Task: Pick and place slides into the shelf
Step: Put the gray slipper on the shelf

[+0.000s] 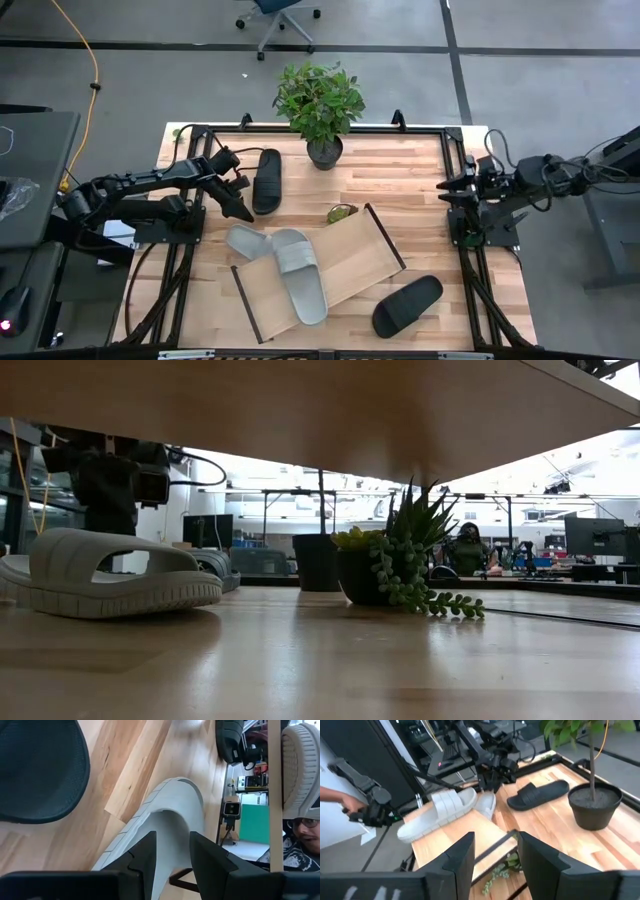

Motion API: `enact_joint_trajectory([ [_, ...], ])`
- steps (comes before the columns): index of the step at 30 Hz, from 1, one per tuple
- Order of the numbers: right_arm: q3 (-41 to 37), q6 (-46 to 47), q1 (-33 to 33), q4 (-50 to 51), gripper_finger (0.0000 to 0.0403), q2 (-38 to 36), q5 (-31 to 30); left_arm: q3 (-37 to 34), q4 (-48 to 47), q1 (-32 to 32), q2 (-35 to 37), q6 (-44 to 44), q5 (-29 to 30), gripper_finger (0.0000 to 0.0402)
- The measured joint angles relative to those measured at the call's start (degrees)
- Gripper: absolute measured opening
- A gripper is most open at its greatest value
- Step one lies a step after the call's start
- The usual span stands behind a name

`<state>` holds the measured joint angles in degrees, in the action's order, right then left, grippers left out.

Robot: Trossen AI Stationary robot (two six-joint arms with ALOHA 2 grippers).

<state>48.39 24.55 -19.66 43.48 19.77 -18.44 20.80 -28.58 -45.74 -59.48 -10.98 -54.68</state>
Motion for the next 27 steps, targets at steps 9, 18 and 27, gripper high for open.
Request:
enact_joint_trajectory([
  [9, -1.3, 0.0, 0.0, -2.4, 0.0141, 0.0, 0.8, 0.0, -0.3, 0.0, 0.0, 0.0, -0.9, 0.0106],
  [18, -1.3, -0.9, 0.0, -4.5, 0.0141, 0.0, 1.8, 0.0, -1.1, 3.9, 0.0, -1.4, -1.3, 0.0106],
  [27, -1.3, -0.6, 0.0, -3.7, 0.0141, 0.0, 2.4, 0.0, -0.4, 8.3, 0.0, -5.8, 1.9, 0.0144],
])
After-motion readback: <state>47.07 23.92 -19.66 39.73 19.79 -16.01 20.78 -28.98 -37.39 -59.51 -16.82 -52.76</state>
